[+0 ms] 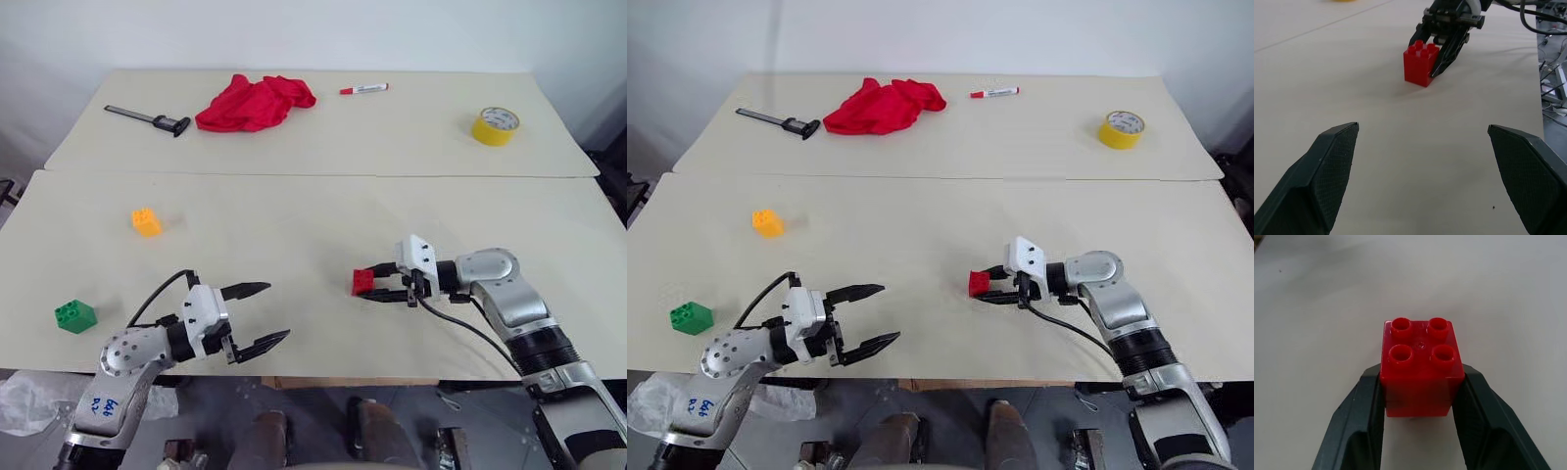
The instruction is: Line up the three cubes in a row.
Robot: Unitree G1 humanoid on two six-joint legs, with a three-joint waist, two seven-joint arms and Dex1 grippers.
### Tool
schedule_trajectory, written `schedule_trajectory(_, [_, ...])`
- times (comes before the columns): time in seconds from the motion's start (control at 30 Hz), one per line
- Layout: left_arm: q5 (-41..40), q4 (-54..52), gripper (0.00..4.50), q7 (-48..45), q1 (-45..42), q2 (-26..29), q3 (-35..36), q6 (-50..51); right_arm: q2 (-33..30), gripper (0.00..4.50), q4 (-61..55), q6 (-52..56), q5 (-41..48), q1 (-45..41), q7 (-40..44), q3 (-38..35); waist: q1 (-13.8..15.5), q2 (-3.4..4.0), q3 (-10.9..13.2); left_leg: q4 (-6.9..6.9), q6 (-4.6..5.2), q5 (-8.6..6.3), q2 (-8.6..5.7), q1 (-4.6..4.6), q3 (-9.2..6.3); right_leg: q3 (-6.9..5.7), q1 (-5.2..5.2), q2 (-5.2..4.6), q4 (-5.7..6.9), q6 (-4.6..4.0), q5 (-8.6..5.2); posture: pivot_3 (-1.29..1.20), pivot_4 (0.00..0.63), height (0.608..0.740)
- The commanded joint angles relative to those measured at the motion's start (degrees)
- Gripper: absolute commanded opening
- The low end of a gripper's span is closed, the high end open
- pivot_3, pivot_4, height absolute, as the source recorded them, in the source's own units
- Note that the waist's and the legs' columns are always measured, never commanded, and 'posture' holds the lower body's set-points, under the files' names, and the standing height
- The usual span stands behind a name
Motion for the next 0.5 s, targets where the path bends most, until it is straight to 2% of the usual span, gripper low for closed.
schedule_trajectory(0.03, [-0.1,-2.7,4.5,1.1,0.6,0.4,2.0,-0.5,0.0,1.64,1.4,-1.5,-0.5,-0.7,1.6,-0.5,0.0,0.0,0.0,0.0,0.0,0.0,0.01,0.0,0.0,-0.06,0.0,0.01,-0.01,0.0,0.0,0.0,0.15,0.74])
schedule_trajectory(0.2, [0.4,-3.3,4.5,3.6,2.0,-0.7,3.3,-1.1,0.4,3.09,1.3,-0.5,0.0,0.0,2.5,-0.9,-0.1,0.0,0.0,0.01,-0.02,0.01,0.04,-0.01,0.03,-0.12,-0.02,0.04,-0.14,0.0,0.0,0.0,0.15,0.74])
schedule_trajectory(0.33, [-0.1,-2.7,4.5,12.3,5.1,-5.8,11.1,-3.7,0.5,4.46,0.2,-1.5,3.0,-0.2,1.4,-5.3,-0.2,0.0,0.0,-0.01,-0.03,0.01,0.08,0.0,0.09,-0.07,-0.08,0.07,-0.1,0.0,0.0,0.0,0.15,0.74])
schedule_trajectory(0.43, [1.0,-4.3,4.5,19.4,13.7,-12.3,19.1,-8.2,-0.1,4.46,-3.0,-8.2,10.5,1.4,7.1,-11.7,-0.2,0.0,0.0,-0.01,-0.05,0.02,0.11,0.0,0.12,-0.08,-0.1,0.09,-0.09,0.0,0.0,0.0,0.15,0.74])
schedule_trajectory(0.5, [2.3,-3.9,4.5,23.8,20.3,-17.9,23.6,-12.5,0.1,4.46,-6.5,-6.6,15.3,3.0,9.0,-14.3,-0.3,-0.01,0.0,-0.1,-0.02,-0.03,0.14,0.02,0.22,0.0,-0.08,0.11,-0.08,0.03,0.02,0.0,0.15,0.74])
